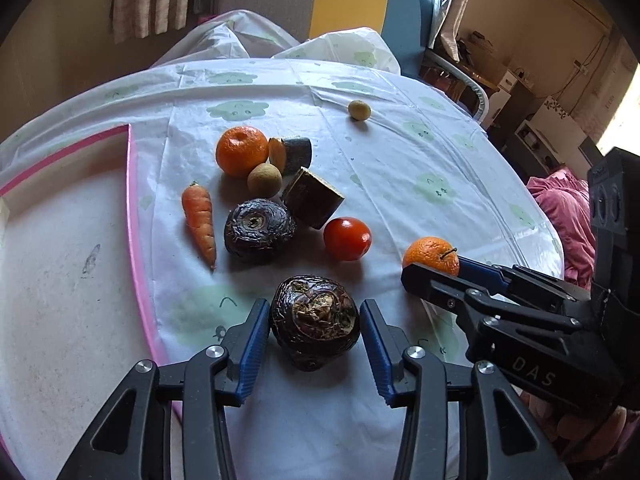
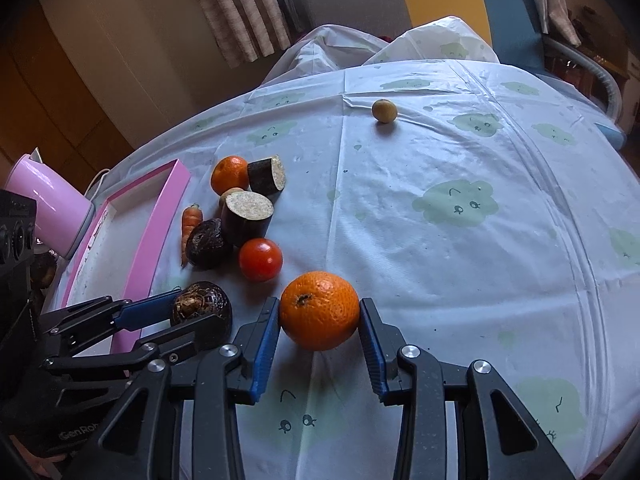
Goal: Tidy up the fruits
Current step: 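Lift the dark fruit with the left gripper while the right gripper grasps and lifts the mandarin, then lower the dark fruit into the tray with the left gripper while the right gripper releases the mandarin there, then grasp the red tomato with the right gripper, then grasp the carrot with the left gripper while the right gripper holds the tomato, then carry the carrot into the tray and open the left gripper while the right gripper holds the tomato, then lower the tomato into the tray and open the right gripper while the left gripper nudges the dark fruit, then move the left gripper to the second dark fruit while the right gripper approaches the eggplant chunk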
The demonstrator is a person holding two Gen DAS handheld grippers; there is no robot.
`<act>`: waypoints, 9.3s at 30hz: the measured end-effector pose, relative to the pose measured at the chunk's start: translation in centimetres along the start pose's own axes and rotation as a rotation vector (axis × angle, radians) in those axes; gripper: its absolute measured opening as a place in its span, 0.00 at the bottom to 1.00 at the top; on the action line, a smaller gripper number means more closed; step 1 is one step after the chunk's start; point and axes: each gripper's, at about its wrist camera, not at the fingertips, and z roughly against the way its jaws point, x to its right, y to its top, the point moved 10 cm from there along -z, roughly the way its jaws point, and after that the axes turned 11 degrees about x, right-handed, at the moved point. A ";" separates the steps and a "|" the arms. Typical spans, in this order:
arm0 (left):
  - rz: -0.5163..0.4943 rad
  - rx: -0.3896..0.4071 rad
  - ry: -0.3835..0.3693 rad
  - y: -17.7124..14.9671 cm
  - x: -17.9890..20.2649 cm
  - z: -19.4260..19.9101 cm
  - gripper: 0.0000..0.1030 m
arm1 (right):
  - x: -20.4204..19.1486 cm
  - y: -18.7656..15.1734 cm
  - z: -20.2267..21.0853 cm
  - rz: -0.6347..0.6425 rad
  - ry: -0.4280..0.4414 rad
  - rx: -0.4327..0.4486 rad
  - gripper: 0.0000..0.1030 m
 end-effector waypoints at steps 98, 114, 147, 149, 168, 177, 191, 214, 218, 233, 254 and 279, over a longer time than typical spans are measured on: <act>0.127 0.069 0.093 2.2 -6.7 6.7 0.30 | -2.1 1.2 -3.0 0.162 -0.057 0.051 0.28; 0.132 -0.052 0.111 5.9 -7.1 -0.1 0.29 | -2.2 1.1 -3.0 0.170 -0.036 0.063 0.28; 0.152 0.038 0.143 5.0 -7.5 2.6 0.19 | -1.9 1.1 -3.2 0.139 -0.002 0.058 0.28; 0.163 0.052 0.148 4.9 -8.1 3.6 0.19 | -1.9 1.0 -3.3 0.153 -0.007 0.059 0.28; 0.274 0.101 0.348 -1.1 -16.6 9.0 0.20 | -2.4 0.9 -3.5 0.228 -0.084 0.043 0.27; 0.294 0.102 0.364 -2.5 -16.4 10.1 0.28 | -2.8 0.3 -2.5 0.229 -0.097 0.034 0.26; 0.331 0.200 0.407 -2.2 -17.4 14.3 0.31 | -10.6 0.0 1.0 0.325 0.066 0.072 0.26; 0.449 0.265 0.479 -4.2 -22.0 18.4 0.31 | -24.2 -3.5 1.4 0.605 0.170 0.127 0.37; 0.427 0.251 0.465 -4.1 -21.2 17.8 0.31 | -23.3 -2.2 1.9 0.604 0.098 0.190 0.37; 0.251 0.185 0.364 -2.3 -15.6 13.9 0.31 | -13.4 1.9 1.7 0.387 -0.087 0.206 0.40; 0.075 0.138 0.273 0.8 -8.9 9.5 0.31 | -2.8 3.6 1.1 0.223 -0.265 0.190 0.40; 0.010 0.080 0.243 2.4 -6.4 5.6 0.31 | 0.3 3.2 -1.4 0.188 -0.268 0.131 0.40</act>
